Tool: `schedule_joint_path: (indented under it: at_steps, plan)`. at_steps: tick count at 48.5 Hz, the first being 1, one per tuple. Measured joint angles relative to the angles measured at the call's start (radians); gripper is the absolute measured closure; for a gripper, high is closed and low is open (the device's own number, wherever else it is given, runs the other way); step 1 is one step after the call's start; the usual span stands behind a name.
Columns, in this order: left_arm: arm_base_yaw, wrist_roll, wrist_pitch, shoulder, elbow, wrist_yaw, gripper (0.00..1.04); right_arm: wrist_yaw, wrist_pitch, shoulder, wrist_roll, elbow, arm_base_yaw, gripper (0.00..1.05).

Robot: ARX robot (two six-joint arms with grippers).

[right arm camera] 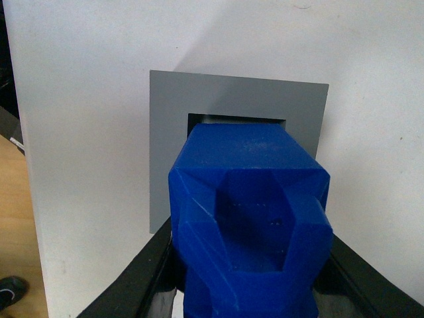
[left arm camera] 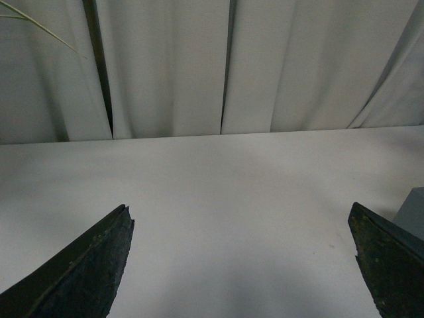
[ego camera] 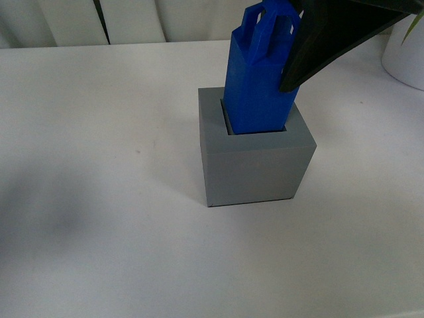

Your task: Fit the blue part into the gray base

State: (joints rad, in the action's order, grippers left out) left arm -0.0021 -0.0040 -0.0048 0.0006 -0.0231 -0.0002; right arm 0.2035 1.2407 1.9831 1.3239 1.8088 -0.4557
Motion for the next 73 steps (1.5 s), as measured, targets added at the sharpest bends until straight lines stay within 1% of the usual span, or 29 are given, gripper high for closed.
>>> schedule_joint_path:
  at_steps: [1,2,8,12,18,19,22,31,35,40,46,50,56,59,60,63,67,70,73]
  plan:
    - [0.0,0.0,0.0,0.0,0.0,0.0,0.06,0.005,-0.005,0.0,0.0,-0.002,0.001,0.58]
    - [0.0,0.0,0.0,0.0,0.0,0.0,0.06,0.007,-0.009,-0.001,-0.001,-0.005,0.001,0.54]
    - [0.0,0.0,0.0,0.0,0.0,0.0,0.06,0.016,-0.011,0.005,-0.01,-0.027,0.003,0.38]
    - [0.0,0.0,0.0,0.0,0.0,0.0,0.06,0.026,-0.014,0.013,-0.014,-0.034,0.006,0.29]
    - [0.0,0.0,0.0,0.0,0.0,0.0,0.06,0.056,-0.04,0.009,-0.027,-0.047,0.017,0.06]
    - [0.0,0.0,0.0,0.0,0.0,0.0,0.06,0.065,-0.045,0.004,-0.031,-0.052,0.019,0.05]
    - [0.0,0.0,0.0,0.0,0.0,0.0,0.06,0.091,-0.068,-0.015,-0.036,-0.075,0.029,0.08]
    - [0.0,0.0,0.0,0.0,0.0,0.0,0.06,0.157,-0.174,-0.151,-0.051,-0.216,0.077,0.07]
    - [0.0,0.0,0.0,0.0,0.0,0.0,0.06,0.206,-0.271,-0.234,-0.081,-0.297,0.109,0.07]
    - [0.0,0.0,0.0,0.0,0.0,0.0,0.06,0.292,-0.434,-0.358,-0.159,-0.421,0.167,0.07]
    - [0.0,0.0,0.0,0.0,0.0,0.0,0.06,0.37,-0.575,-0.498,-0.245,-0.564,0.231,0.07]
    - [0.0,0.0,0.0,0.0,0.0,0.0,0.06,0.409,-0.694,-0.613,-0.33,-0.689,0.278,0.07]
    - [0.0,0.0,0.0,0.0,0.0,0.0,0.06,0.43,-0.873,-0.772,-0.441,-0.869,0.333,0.07]
    - [0.0,0.0,0.0,0.0,0.0,0.0,0.06,0.459,-1.003,-0.892,-0.548,-1.006,0.385,0.07]
    - [0.0,0.0,0.0,0.0,0.0,0.0,0.06,0.459,-1.019,-0.908,-0.556,-1.024,0.392,0.07]
    - [0.0,0.0,0.0,0.0,0.0,0.0,0.06,0.462,-1.112,-1.014,-0.656,-1.141,0.445,0.07]
    - [0.0,0.0,0.0,0.0,0.0,0.0,0.06,0.462,-1.278,-1.185,-0.839,-1.326,0.532,0.07]
    - [0.0,0.0,0.0,0.0,0.0,0.0,0.06,0.459,-1.3,-1.235,-0.895,-1.379,0.551,0.07]
    - [0.0,0.0,0.0,0.0,0.0,0.0,0.06,0.462,-1.304,-1.249,-0.925,-1.389,0.553,0.07]
